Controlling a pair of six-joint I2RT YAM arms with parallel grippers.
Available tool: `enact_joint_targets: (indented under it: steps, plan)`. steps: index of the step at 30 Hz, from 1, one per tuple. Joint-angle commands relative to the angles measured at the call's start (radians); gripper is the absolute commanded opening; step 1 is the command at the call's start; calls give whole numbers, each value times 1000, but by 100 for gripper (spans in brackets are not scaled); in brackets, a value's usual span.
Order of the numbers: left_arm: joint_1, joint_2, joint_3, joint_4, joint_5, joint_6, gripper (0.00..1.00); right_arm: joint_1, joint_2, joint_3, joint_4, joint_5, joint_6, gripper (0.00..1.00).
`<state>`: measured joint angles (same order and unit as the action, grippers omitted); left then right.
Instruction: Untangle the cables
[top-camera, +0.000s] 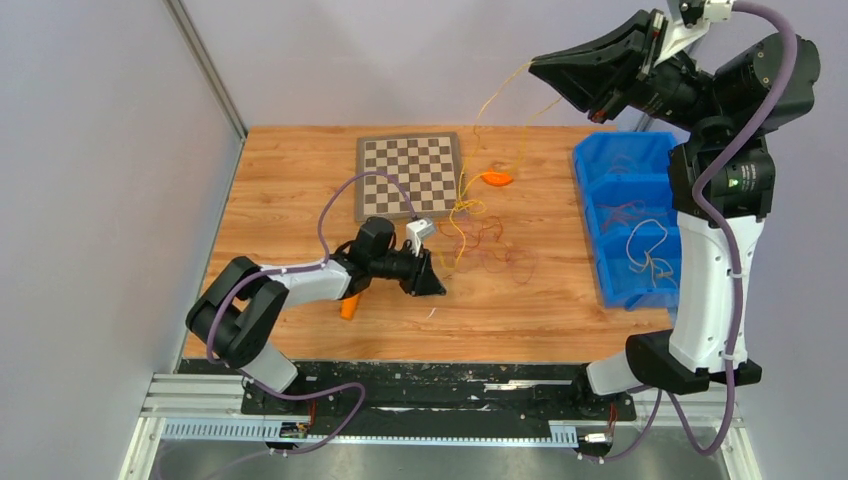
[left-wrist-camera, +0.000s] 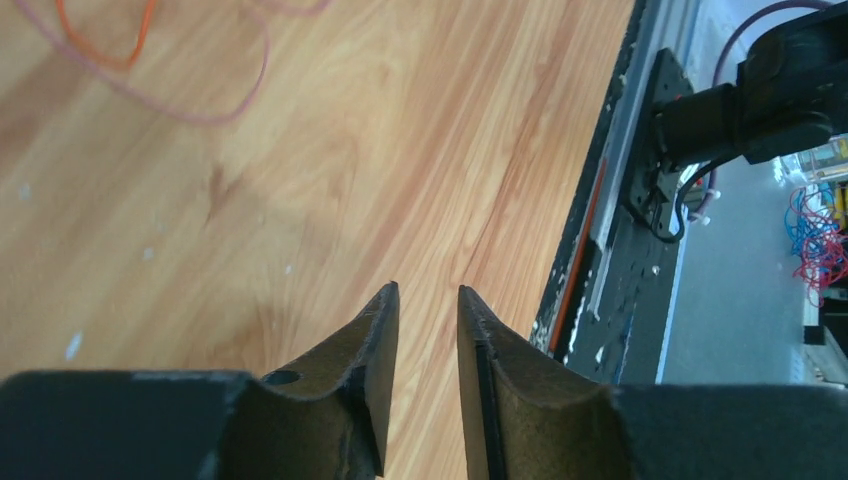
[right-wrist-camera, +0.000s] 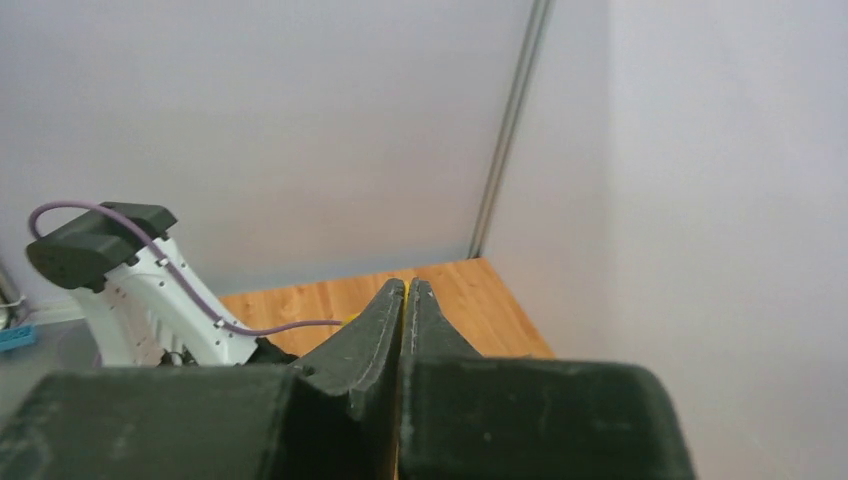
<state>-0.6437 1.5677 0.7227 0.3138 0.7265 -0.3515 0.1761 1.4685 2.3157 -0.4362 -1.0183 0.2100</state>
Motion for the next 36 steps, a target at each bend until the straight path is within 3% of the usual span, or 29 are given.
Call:
enact_joint_targets:
  steps: [1, 4, 6, 7, 9, 14, 20, 26, 27, 29, 30, 32, 36]
  plan:
    - [42, -63, -63, -21, -29, -14, 31, -65, 6, -20, 81, 57, 71, 0]
    - [95, -135, -90, -59, 29, -10, 27, -100, -18, -83, 95, 23, 78, 0]
    - [109, -237, -95, -80, 62, 50, 50, -101, -37, -130, 99, -22, 89, 0]
    - [109, -329, -91, -80, 62, 61, 77, -102, -45, -156, 109, -53, 105, 0]
    - [107, -449, -76, -24, 55, 71, 97, -99, -60, -216, 127, -109, 142, 0]
    - [37, -476, 54, 21, -12, 194, 100, -85, -111, -338, 145, -177, 163, 0]
    - [-7, -249, 224, 241, -68, 205, 100, -59, -132, -365, 152, -191, 178, 0]
    - [-88, -38, 389, 334, -111, 219, 100, 19, -87, -290, 178, -178, 234, 0]
    - [-90, 9, 401, 337, -130, 209, 98, 23, -79, -276, 192, -177, 256, 0]
    - [-90, 63, 423, 329, -120, 205, 73, 24, -66, -239, 214, -161, 284, 0]
    - [-91, 83, 403, 331, -77, 222, 50, 23, -60, -214, 215, -143, 286, 0]
    - [-92, 88, 330, 334, -44, 232, 26, 15, -40, -140, 216, -101, 292, 0]
    - [-103, 52, 100, 347, -18, 262, 18, -29, 40, 42, 249, -40, 356, 0]
